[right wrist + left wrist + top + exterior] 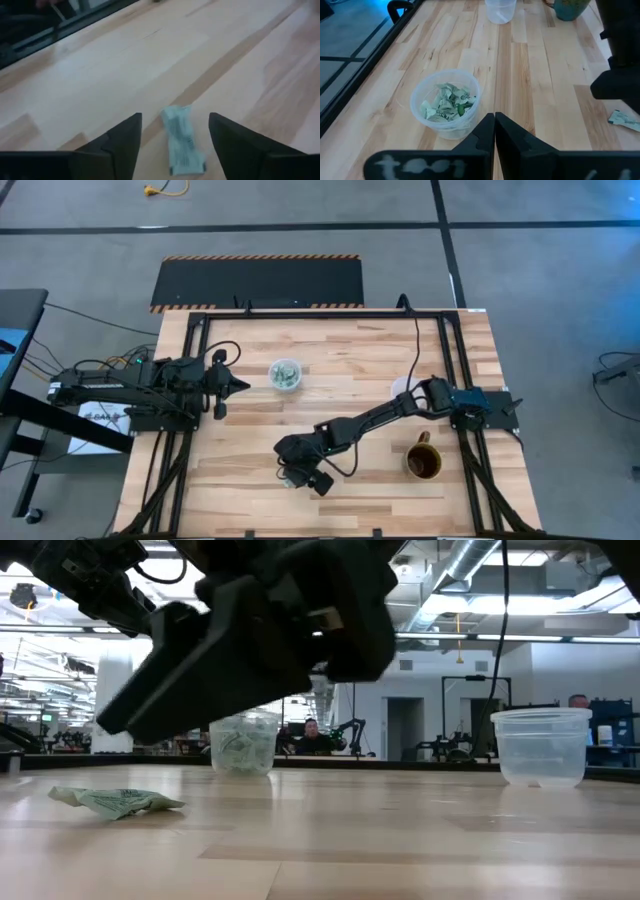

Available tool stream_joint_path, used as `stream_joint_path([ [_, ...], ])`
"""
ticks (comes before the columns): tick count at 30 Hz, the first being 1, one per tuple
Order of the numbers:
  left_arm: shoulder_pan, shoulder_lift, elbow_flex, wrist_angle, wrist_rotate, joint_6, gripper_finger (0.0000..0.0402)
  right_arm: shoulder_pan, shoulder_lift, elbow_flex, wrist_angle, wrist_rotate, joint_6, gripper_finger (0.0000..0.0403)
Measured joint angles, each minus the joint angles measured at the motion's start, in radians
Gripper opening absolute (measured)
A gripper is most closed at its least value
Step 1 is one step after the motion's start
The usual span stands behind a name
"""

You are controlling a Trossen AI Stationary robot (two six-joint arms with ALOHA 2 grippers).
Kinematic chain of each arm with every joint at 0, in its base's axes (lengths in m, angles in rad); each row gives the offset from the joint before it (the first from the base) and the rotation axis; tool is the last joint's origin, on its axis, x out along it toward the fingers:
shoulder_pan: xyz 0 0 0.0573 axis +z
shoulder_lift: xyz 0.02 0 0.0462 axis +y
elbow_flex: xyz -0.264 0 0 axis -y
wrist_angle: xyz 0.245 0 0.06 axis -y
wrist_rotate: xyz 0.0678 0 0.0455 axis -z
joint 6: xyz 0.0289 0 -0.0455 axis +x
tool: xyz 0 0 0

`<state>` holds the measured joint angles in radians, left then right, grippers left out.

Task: Pick and place Stevia / Truvia into bins
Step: Put the white stevia packet into the left transparent container

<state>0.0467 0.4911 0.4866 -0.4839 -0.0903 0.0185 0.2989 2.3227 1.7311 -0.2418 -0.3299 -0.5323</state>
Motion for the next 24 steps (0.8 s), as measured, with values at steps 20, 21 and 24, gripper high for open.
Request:
stream_joint_path([
  [20,0.000,0.000,0.000,0.000,0.000,0.000,0.0000,-0.022,0.072,0.014,0.002,0.010,0.056,0.0175],
  [21,0.000,0.000,0.000,0.000,0.000,0.000,0.0000,-0.022,0.077,0.015,0.005,0.008,0.057,0.0172],
  [24,0.000,0.000,0.000,0.000,0.000,0.000,0.0000,-0.021,0.081,0.016,0.010,0.006,0.057,0.0163],
])
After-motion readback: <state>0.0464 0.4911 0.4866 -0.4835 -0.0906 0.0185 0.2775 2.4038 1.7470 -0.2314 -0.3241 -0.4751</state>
